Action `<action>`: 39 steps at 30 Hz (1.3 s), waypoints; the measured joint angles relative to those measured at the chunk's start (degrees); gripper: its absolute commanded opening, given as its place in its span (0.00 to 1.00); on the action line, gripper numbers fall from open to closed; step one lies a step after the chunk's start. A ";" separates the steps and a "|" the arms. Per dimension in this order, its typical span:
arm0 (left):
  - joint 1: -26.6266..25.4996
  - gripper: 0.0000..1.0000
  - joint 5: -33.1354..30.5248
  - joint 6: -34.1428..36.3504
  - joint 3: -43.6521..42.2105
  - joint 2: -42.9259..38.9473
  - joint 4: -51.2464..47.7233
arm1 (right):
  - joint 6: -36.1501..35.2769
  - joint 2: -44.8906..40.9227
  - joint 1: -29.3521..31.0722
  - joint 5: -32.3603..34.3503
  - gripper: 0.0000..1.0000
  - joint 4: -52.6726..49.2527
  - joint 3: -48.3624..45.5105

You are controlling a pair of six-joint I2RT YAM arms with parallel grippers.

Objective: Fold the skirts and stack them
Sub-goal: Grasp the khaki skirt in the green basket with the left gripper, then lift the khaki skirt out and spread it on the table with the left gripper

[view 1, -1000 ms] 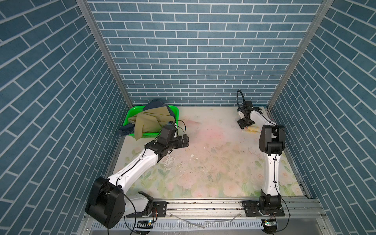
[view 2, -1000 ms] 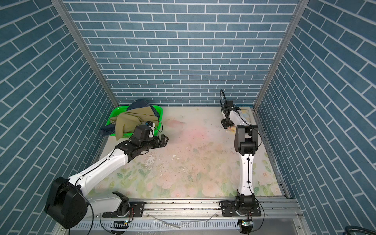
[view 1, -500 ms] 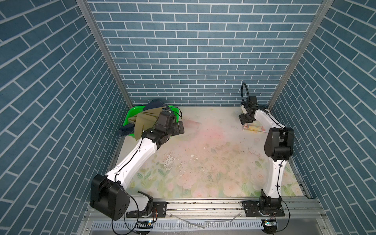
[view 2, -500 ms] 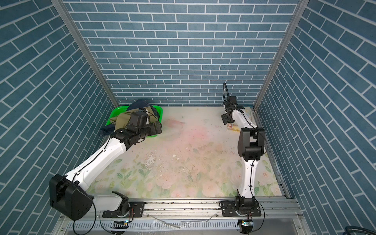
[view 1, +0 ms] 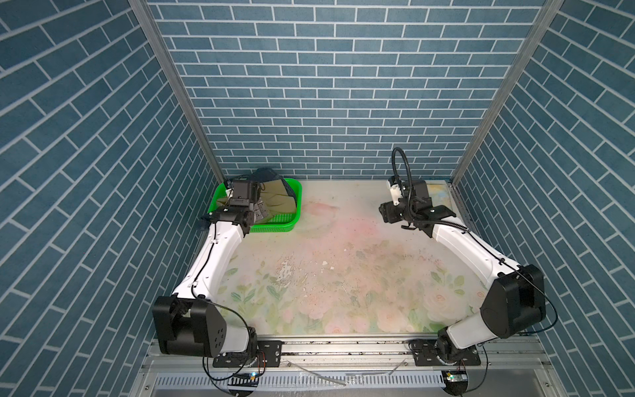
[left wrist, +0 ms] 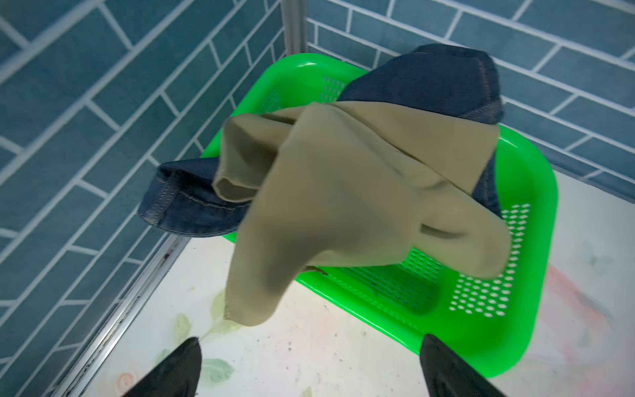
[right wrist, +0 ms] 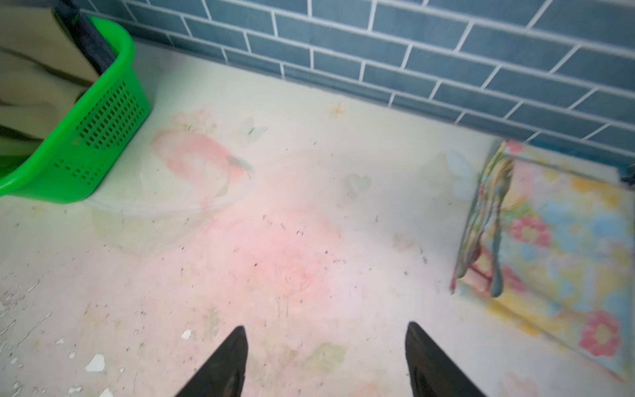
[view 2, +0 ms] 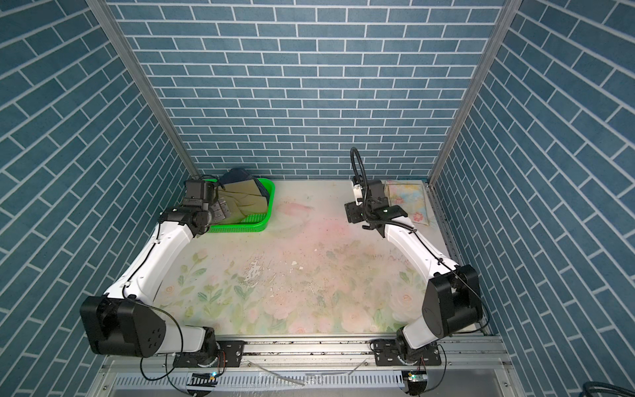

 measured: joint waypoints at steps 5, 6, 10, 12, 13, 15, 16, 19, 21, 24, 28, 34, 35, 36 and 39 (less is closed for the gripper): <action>4.52 0.95 0.81 0.72 0.00 3.45 3.26 | 1.46 -2.25 3.69 -1.16 0.71 0.96 -2.80; 5.29 0.87 1.22 0.81 -0.02 5.31 4.70 | 1.66 -3.02 4.00 -1.25 0.71 1.38 -3.13; 6.19 0.26 3.69 2.62 -0.24 10.75 10.36 | 1.88 -6.84 4.09 -1.22 0.70 2.67 -5.51; 6.12 0.00 5.09 3.43 0.24 12.02 12.04 | 1.86 -8.28 4.09 -1.01 0.71 2.62 -6.16; 6.08 0.00 5.62 3.69 0.63 12.09 12.41 | 1.86 -8.79 4.07 -0.85 0.71 2.67 -6.32; 6.05 0.00 6.88 4.37 2.40 11.39 12.66 | 1.86 -9.75 4.04 -0.59 0.70 2.69 -6.84; 6.01 0.00 7.37 4.37 3.23 10.73 12.90 | 1.86 -10.10 4.04 -0.42 0.70 2.67 -7.06; 5.38 0.00 8.90 4.61 5.16 6.45 13.44 | 1.86 -10.99 4.04 -0.11 0.70 2.69 -7.74; 4.68 0.00 10.60 4.61 5.38 1.97 14.69 | 1.95 -11.15 4.04 0.04 0.70 2.67 -7.82; 3.93 0.00 14.80 4.15 5.38 -4.26 18.08 | 2.86 -11.37 4.04 0.33 0.70 2.82 -8.04; 3.32 0.00 20.63 3.13 6.23 -8.48 22.91 | 3.76 -12.17 4.04 0.87 0.70 3.52 -9.22; 3.02 0.00 27.58 1.36 8.22 -8.52 27.19 | 4.94 -13.66 4.04 2.23 0.70 4.33 -10.10; 2.89 0.00 28.94 0.90 8.68 -8.46 27.61 | 5.27 -13.94 4.04 2.60 0.70 4.48 -10.25; 2.56 0.00 29.90 0.50 9.29 -8.33 27.67 | 5.66 -14.36 4.04 3.08 0.70 4.57 -10.51; -0.55 0.00 31.91 0.33 11.45 -8.11 27.89 | 6.36 -15.85 4.04 4.72 0.70 4.55 -11.13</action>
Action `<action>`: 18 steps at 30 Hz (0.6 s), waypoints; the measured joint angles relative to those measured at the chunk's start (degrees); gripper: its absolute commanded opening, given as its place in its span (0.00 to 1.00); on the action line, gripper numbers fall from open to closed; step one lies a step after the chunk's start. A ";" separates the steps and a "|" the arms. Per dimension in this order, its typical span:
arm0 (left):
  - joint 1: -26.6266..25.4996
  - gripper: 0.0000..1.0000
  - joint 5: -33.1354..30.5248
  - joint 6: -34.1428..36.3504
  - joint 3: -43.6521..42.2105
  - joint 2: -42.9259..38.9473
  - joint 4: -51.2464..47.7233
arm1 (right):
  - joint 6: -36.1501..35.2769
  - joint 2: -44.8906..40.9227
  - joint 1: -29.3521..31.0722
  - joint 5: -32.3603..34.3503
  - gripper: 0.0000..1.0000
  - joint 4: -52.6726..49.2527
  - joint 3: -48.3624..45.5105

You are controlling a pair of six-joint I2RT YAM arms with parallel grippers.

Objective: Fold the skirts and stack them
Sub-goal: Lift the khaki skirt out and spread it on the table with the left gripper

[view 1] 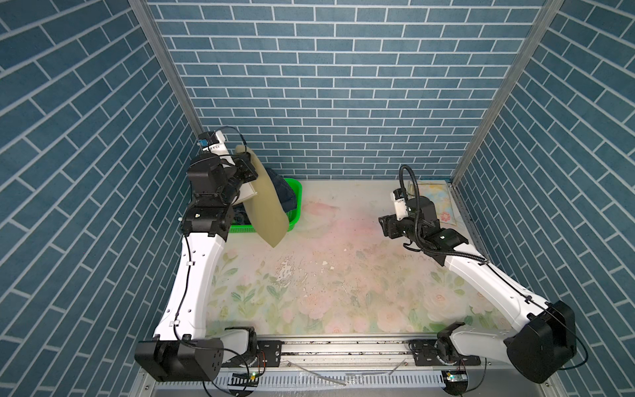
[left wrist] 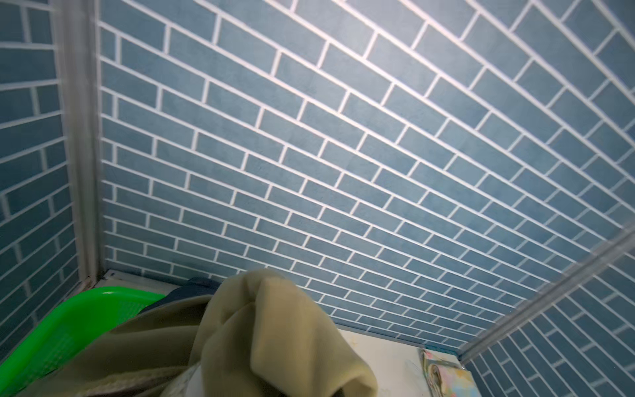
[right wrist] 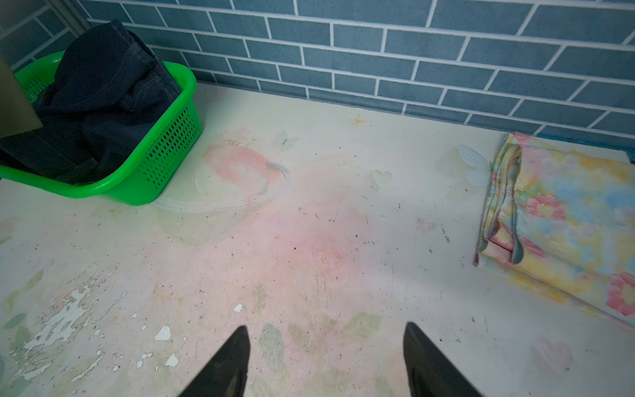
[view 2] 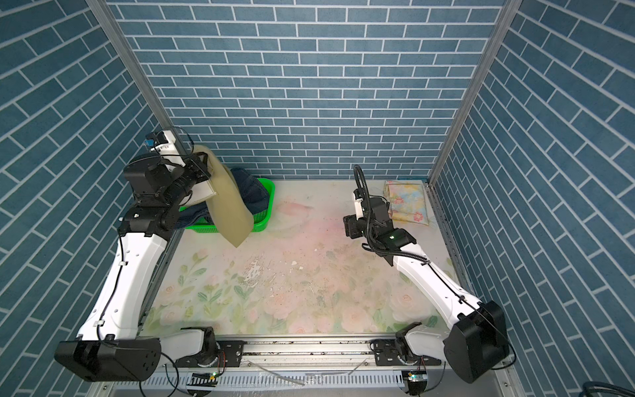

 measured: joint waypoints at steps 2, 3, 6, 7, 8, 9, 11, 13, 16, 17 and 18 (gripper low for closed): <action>-4.24 0.00 0.96 0.52 1.79 0.07 -0.15 | 0.59 -1.60 -0.09 1.44 0.70 -0.15 -0.17; -6.49 0.00 1.33 0.92 2.60 0.20 -0.26 | 1.01 -2.32 -0.17 2.12 0.70 -0.20 -0.17; -14.05 0.00 2.47 1.99 3.89 0.33 -0.11 | 2.32 -5.62 -0.68 4.48 0.71 -0.63 -0.26; -16.48 0.00 3.04 2.25 3.89 0.35 -0.09 | 2.89 -7.17 -1.14 5.29 0.71 -0.92 -0.42; -18.80 0.00 3.76 2.29 3.80 0.50 -0.09 | 3.43 -8.83 -1.77 6.03 0.71 -1.38 -0.59; -20.52 0.00 4.55 2.25 3.56 0.63 0.02 | 4.00 -10.23 -2.38 6.58 0.71 -1.79 -0.74; -23.76 0.00 6.29 1.84 1.49 0.57 0.79 | 4.98 -13.77 -4.17 7.50 0.71 -3.06 -1.27; -25.66 0.07 7.48 1.25 -2.29 0.11 1.86 | 5.57 -16.70 -6.03 7.82 0.72 -4.66 -1.53; -26.56 0.71 7.74 0.57 -10.32 -0.48 2.05 | 5.86 -20.13 -8.17 8.15 0.77 -7.65 -1.53; -26.49 0.83 7.41 0.37 -12.87 -0.24 1.36 | 5.77 -20.81 -8.44 8.00 0.78 -8.81 -1.53; -26.27 0.90 6.84 0.13 -14.93 0.68 0.09 | 5.70 -20.85 -8.41 7.65 0.78 -10.19 -1.51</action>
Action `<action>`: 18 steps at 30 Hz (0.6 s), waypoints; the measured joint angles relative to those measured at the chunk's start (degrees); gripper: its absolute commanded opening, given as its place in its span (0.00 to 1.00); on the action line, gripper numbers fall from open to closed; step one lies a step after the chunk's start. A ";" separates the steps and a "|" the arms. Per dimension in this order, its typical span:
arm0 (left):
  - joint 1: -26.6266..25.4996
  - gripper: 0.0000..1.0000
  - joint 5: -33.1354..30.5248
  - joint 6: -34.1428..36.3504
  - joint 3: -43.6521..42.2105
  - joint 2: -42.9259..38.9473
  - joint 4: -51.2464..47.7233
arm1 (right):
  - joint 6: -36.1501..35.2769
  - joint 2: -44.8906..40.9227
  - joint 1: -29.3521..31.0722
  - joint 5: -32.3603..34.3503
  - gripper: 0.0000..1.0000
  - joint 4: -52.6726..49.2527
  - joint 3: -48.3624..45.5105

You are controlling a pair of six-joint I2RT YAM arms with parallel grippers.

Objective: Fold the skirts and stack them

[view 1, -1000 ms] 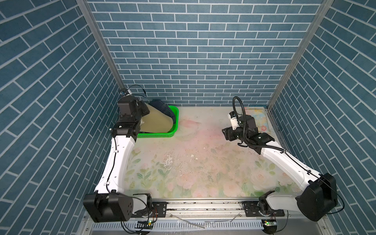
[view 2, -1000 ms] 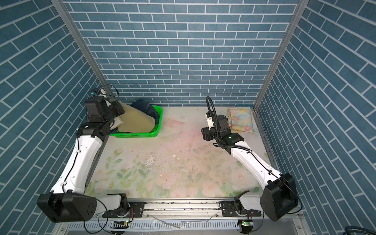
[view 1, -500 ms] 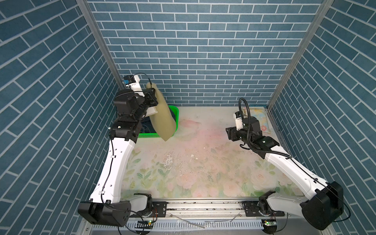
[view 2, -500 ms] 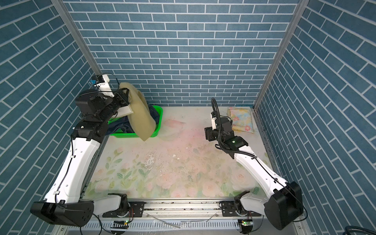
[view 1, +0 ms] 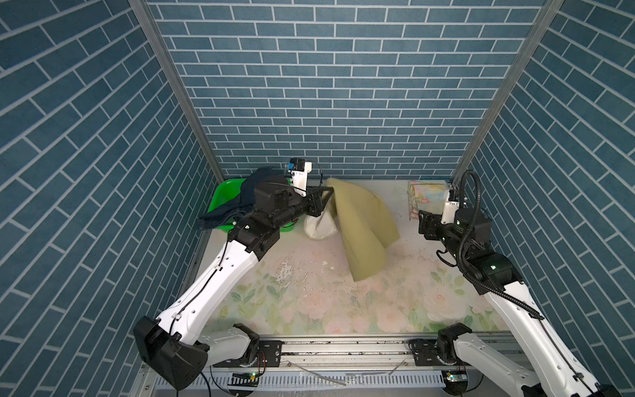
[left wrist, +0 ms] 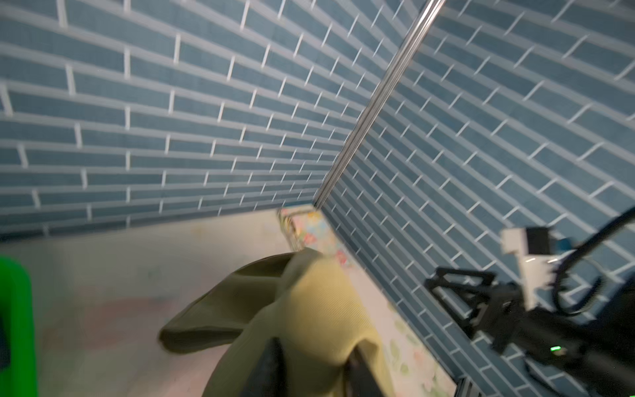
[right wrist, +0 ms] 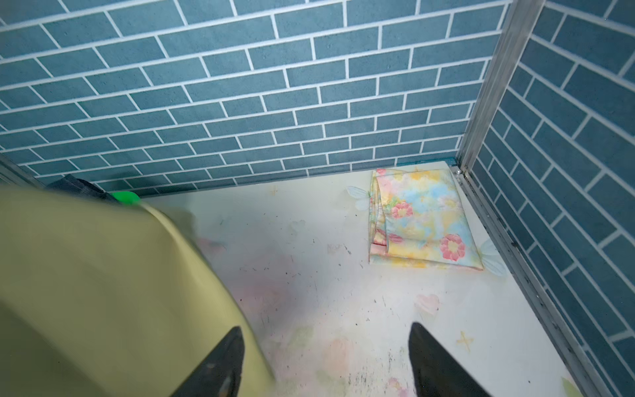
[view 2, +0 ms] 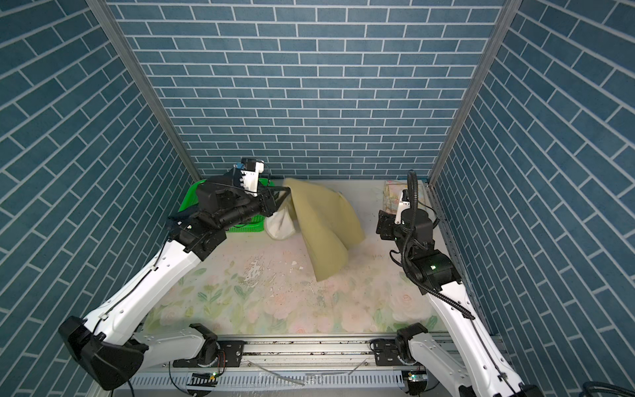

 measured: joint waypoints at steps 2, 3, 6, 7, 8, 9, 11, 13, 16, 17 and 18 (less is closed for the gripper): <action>0.35 0.96 -0.50 -0.42 -2.08 2.89 -2.51 | -0.24 0.28 0.00 -1.11 0.77 -2.56 -0.02; 0.42 0.97 -0.74 -0.59 -2.86 4.68 -3.78 | -0.24 0.61 0.00 -1.92 0.77 -3.85 -0.02; 0.50 0.98 -2.16 -1.25 -6.12 7.50 -6.78 | -0.22 2.93 0.00 -4.57 0.77 -6.19 -0.94; 0.50 0.98 -2.54 -1.27 -7.08 7.52 -7.80 | -0.20 3.48 0.00 -5.11 0.77 -6.78 -1.66; 0.48 0.98 -2.82 -1.36 -7.93 7.30 -8.68 | -0.15 4.17 0.00 -5.60 0.77 -7.52 -2.69; 0.46 0.98 -3.21 -1.40 -8.66 6.88 -9.20 | 0.11 4.83 0.00 -5.92 0.77 -8.11 -3.61; 0.20 0.98 -4.15 -1.33 -9.81 5.64 -9.90 | 0.72 6.27 0.00 -6.43 0.77 -9.20 -5.29; -0.28 0.98 -5.27 -1.22 -10.78 4.09 -10.64 | 1.90 8.09 0.00 -6.58 0.77 -10.08 -6.51; -1.73 0.98 -6.93 -0.74 -12.83 1.62 -11.58 | 4.37 10.56 -0.02 -6.49 0.77 -10.14 -8.11; -2.45 0.98 -7.72 -0.50 -13.62 0.98 -12.11 | 5.09 11.19 -0.22 -6.56 0.77 -10.12 -8.74; -3.34 0.98 -8.61 -0.31 -14.40 0.50 -12.72 | 5.97 11.78 -0.46 -6.62 0.76 -10.05 -9.29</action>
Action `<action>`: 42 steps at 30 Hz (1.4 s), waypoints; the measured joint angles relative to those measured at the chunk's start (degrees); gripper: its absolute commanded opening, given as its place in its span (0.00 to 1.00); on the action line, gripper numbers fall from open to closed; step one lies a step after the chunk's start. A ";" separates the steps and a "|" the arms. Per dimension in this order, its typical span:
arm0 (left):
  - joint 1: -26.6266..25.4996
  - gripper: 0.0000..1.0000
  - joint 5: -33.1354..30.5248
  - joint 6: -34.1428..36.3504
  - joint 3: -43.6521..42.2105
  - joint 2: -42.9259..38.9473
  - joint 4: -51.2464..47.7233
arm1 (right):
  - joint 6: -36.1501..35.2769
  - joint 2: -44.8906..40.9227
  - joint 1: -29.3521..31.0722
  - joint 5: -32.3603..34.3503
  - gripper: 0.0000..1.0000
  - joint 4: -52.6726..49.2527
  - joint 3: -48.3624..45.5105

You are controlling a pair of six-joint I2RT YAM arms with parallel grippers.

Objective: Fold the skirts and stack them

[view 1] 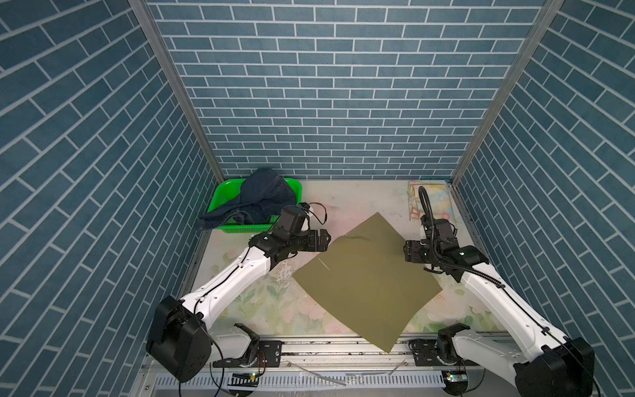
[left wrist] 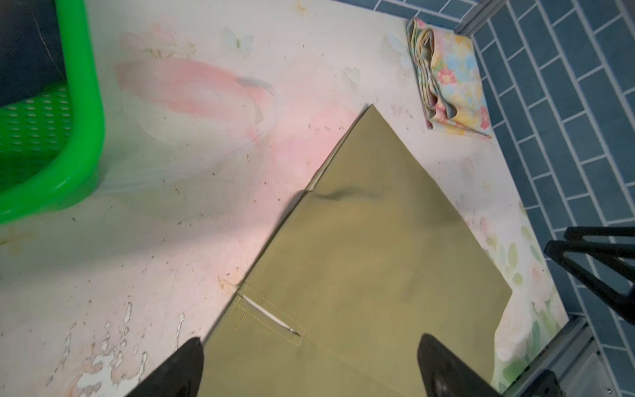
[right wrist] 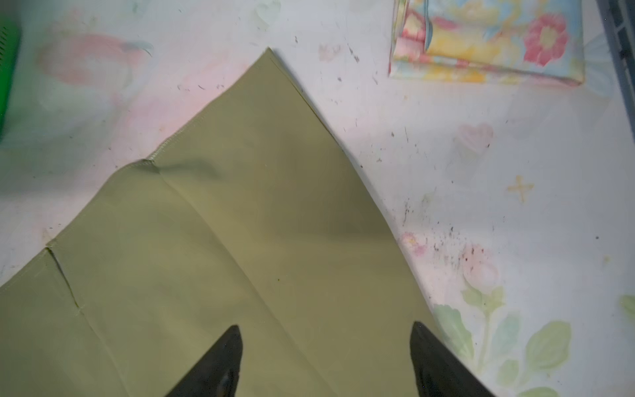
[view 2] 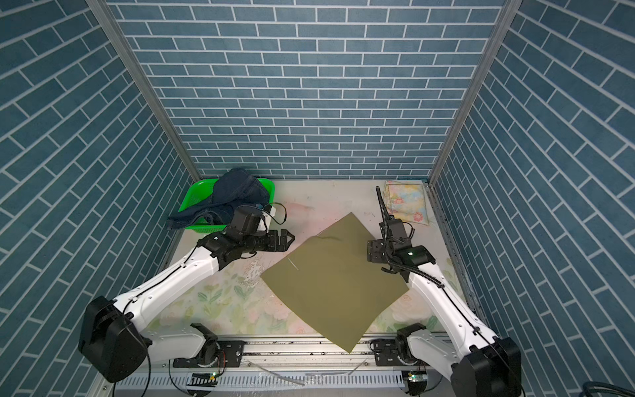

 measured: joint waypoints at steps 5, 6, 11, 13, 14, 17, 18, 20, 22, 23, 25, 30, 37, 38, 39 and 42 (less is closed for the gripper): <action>-5.51 0.98 -4.24 0.39 -3.17 0.00 -2.69 | 3.21 2.12 -2.19 -1.20 0.76 0.90 -1.14; -6.80 0.98 -5.42 0.35 -3.65 0.48 -3.45 | 3.65 2.23 -2.82 -1.49 0.76 1.25 -1.25; -9.97 0.98 -10.14 -0.68 -5.16 3.89 -6.40 | 4.87 2.23 -5.29 -3.04 0.75 2.89 -1.25; -10.01 0.98 -11.63 -1.27 -6.01 5.49 -7.08 | 4.94 2.23 -5.68 -3.41 0.75 3.34 -1.25; -9.99 0.98 -12.22 -1.57 -6.43 6.38 -7.28 | 5.07 2.25 -5.70 -3.52 0.75 3.50 -1.25; -10.01 0.97 -13.42 -2.23 -6.78 9.92 -7.87 | 5.25 2.71 -5.70 -3.80 0.75 4.11 -1.25; -10.05 0.97 -13.92 -2.56 -6.75 11.41 -8.00 | 5.25 3.04 -5.70 -3.89 0.75 4.37 -1.25; -10.05 0.97 -15.02 -3.02 -6.75 13.94 -8.26 | 5.25 3.63 -5.70 -4.07 0.75 4.79 -1.25; -10.05 0.97 -16.04 -3.34 -6.78 15.85 -8.46 | 5.27 4.00 -5.70 -4.31 0.75 5.31 -1.25; -10.03 0.97 -16.48 -3.54 -6.78 16.44 -8.46 | 5.27 4.09 -5.70 -4.39 0.75 5.73 -1.25; -9.77 0.97 -17.27 -3.87 -6.93 17.07 -8.20 | 5.27 4.22 -5.70 -4.57 0.75 6.43 -1.25; -8.33 0.96 -17.03 -4.66 -9.03 16.87 -5.49 | 5.22 5.99 -5.70 -5.14 0.74 7.96 -1.25; -5.16 0.63 -15.63 -5.05 -11.52 16.13 0.20 | 4.13 15.19 -5.66 -7.30 0.73 10.27 1.66; -4.79 0.43 -15.72 -4.98 -11.67 16.17 0.96 | 3.63 17.73 -5.57 -7.69 0.74 10.71 3.28; -4.42 0.25 -15.87 -5.09 -11.80 16.20 1.57 | 3.06 20.17 -5.40 -7.96 0.74 11.26 4.94; -3.28 0.00 -15.91 -5.01 -11.91 16.41 2.75 | 1.14 27.41 -4.74 -8.55 0.75 12.92 10.99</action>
